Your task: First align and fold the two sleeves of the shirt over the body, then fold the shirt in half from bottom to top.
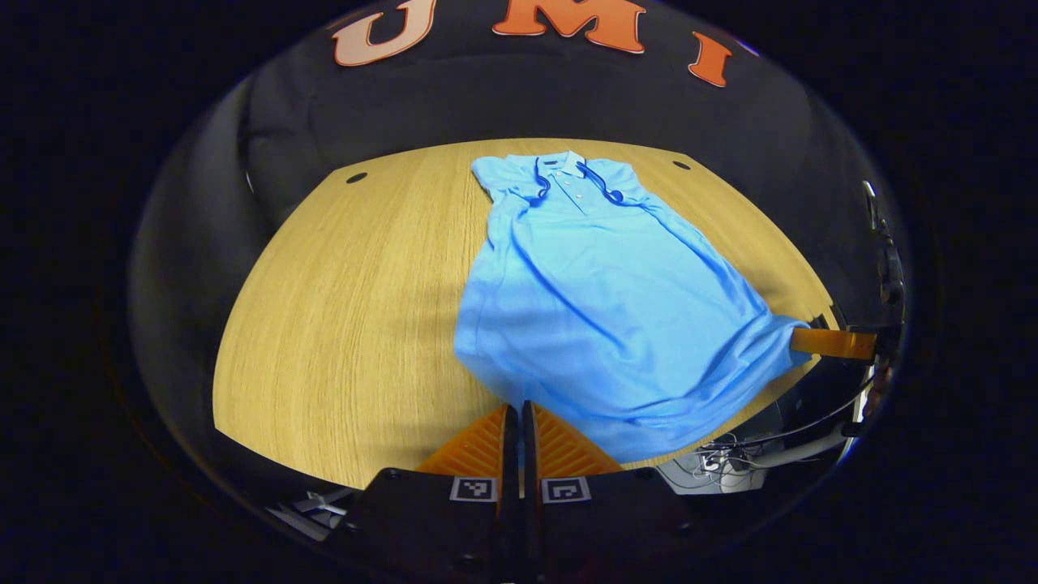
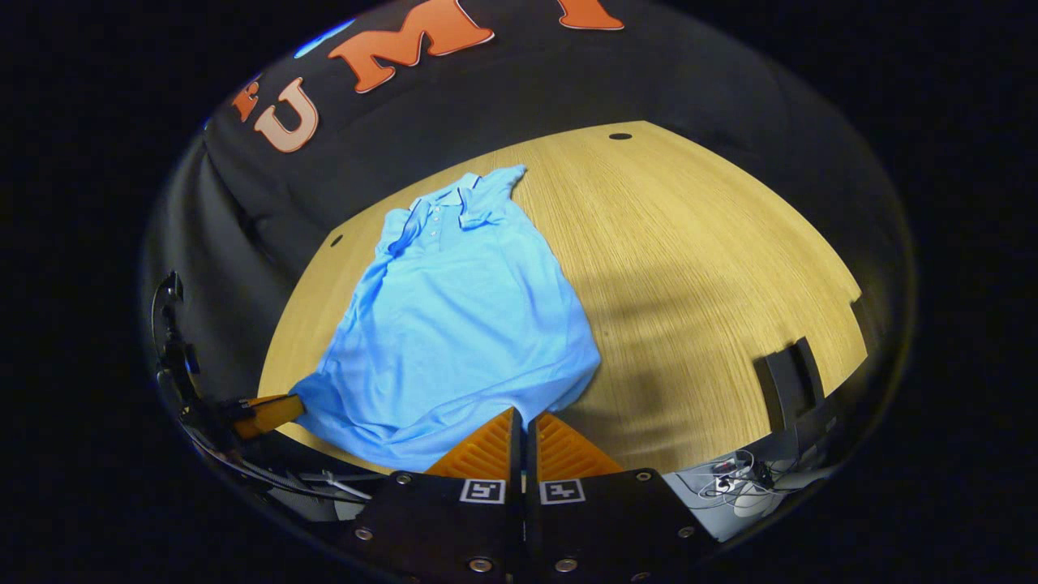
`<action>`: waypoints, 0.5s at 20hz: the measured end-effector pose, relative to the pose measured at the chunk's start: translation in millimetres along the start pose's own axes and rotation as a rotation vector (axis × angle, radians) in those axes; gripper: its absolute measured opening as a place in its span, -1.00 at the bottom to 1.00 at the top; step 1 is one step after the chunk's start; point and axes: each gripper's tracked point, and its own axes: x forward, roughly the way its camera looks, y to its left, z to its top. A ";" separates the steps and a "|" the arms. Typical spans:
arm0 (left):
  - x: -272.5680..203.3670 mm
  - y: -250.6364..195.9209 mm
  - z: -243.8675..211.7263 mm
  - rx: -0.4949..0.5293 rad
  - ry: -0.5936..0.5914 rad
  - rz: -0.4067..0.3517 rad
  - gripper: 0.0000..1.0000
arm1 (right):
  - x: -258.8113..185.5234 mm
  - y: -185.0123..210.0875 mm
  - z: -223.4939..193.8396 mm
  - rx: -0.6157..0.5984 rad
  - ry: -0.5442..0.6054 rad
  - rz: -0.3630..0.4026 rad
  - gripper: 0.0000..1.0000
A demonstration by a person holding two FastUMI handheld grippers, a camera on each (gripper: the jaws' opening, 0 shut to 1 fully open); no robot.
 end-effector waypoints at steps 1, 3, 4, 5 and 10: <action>-2.8 1.1 7.1 -0.015 -0.011 0.003 -0.87 | -1.7 2.2 8.0 -0.001 -0.014 0.010 -0.98; -16.5 9.0 27.7 -0.037 -0.046 0.005 -0.87 | -6.9 3.9 21.3 -0.014 -0.036 0.030 -0.98; -20.1 10.5 38.6 -0.047 -0.067 0.008 -0.87 | -8.9 4.2 25.6 -0.029 -0.044 0.034 -0.98; -23.0 9.9 48.6 -0.056 -0.085 0.006 -0.87 | -9.9 2.7 29.2 -0.050 -0.045 0.033 -0.97; -32.0 19.0 94.2 -0.056 -0.161 0.027 -0.88 | -10.6 10.5 69.0 -0.094 -0.102 0.061 -0.97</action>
